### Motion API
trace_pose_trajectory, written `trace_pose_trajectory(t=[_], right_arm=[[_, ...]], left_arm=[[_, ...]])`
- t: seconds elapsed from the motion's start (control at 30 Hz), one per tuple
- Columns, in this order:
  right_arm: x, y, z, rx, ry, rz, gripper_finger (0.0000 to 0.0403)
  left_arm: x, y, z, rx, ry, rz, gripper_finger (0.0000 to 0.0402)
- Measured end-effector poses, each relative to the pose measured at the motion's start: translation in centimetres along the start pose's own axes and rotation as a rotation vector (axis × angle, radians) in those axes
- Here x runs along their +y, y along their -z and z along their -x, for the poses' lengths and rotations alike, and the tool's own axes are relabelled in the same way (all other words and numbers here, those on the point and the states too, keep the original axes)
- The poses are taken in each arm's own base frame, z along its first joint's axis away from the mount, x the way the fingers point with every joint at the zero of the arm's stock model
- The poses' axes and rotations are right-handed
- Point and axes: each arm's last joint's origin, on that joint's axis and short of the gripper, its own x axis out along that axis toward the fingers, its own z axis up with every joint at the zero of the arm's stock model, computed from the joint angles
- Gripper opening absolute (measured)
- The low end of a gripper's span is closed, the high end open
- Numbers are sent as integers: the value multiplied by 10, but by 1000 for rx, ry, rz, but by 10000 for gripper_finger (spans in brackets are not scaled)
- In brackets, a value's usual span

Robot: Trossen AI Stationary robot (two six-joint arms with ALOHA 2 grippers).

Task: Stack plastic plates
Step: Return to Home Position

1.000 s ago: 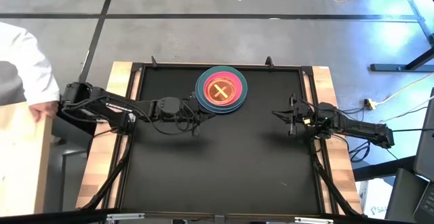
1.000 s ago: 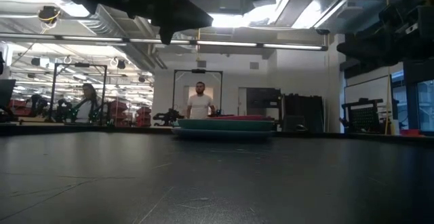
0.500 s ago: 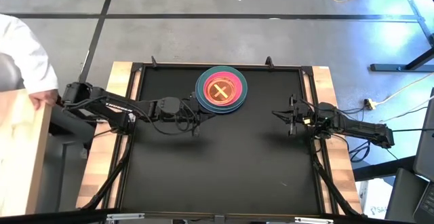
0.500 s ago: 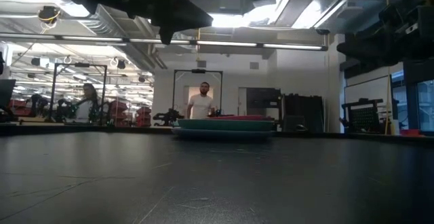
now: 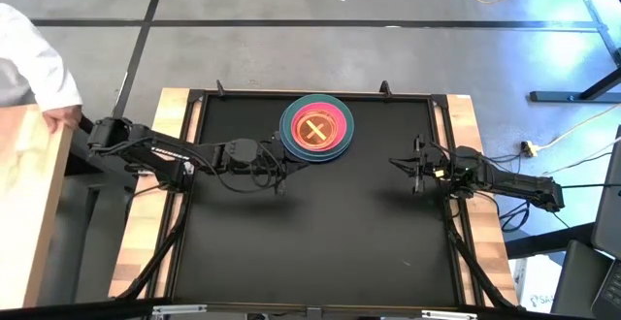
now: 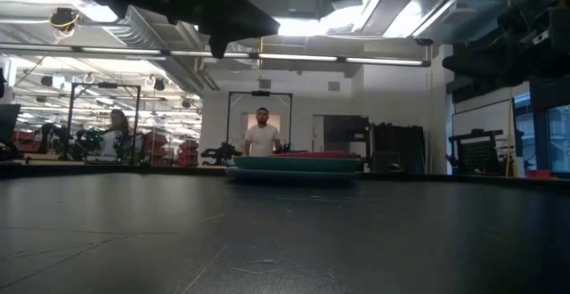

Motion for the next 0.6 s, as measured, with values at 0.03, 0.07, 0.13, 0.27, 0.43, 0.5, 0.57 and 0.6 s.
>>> trace_pose_trajectory(t=[0.03, 0.07, 0.13, 0.27, 0.43, 0.5, 0.57, 0.6], right_arm=[[0, 0, 0, 0, 0, 0, 5], [0, 0, 0, 0, 0, 0, 5], [0, 0, 0, 0, 0, 0, 5], [0, 0, 0, 0, 0, 0, 5], [0, 0, 0, 0, 0, 0, 5], [0, 0, 0, 0, -1, 0, 5], [0, 0, 0, 0, 0, 0, 5], [0, 0, 0, 0, 0, 0, 5]], left_arm=[[0, 0, 0, 0, 0, 0, 4], [0, 0, 0, 0, 0, 0, 4], [0, 0, 0, 0, 0, 0, 4], [1, -1, 0, -9, -17, 2, 4], [3, 3, -5, -1, -31, 7, 4], [6, 8, -10, 16, -36, 19, 4], [8, 11, -15, 43, -24, 27, 4], [8, 11, -18, 51, -15, 29, 4]])
